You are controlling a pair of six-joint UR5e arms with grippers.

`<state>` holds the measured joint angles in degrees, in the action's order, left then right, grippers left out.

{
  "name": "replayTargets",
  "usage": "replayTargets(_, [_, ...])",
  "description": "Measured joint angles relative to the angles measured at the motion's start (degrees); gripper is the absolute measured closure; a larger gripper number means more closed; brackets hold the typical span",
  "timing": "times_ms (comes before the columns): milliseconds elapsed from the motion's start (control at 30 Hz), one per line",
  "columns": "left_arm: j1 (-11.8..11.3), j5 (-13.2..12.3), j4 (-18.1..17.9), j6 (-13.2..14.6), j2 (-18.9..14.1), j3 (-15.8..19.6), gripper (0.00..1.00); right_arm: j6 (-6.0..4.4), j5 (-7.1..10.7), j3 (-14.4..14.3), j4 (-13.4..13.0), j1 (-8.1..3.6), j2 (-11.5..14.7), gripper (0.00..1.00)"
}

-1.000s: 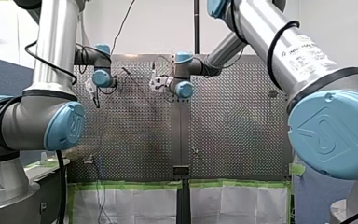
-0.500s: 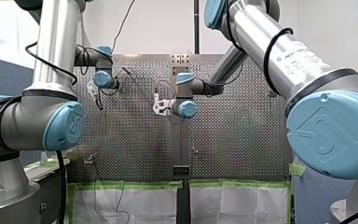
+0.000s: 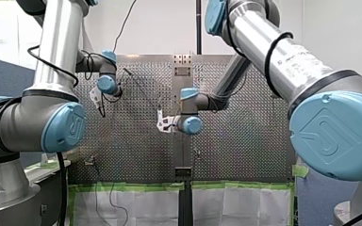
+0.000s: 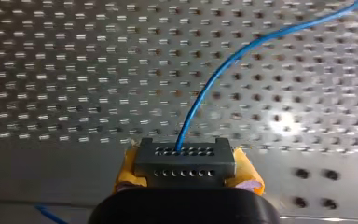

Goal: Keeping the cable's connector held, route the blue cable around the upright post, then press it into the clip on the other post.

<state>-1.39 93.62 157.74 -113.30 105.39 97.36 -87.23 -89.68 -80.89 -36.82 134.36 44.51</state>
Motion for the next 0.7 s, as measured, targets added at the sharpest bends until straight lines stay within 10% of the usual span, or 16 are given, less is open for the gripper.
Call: replayTargets(700, [1.2, 0.4, -0.1, 0.4, 1.7, 0.0, 0.00, 0.44, -4.79, -1.5, -5.3, 0.10, -10.2, 1.00])
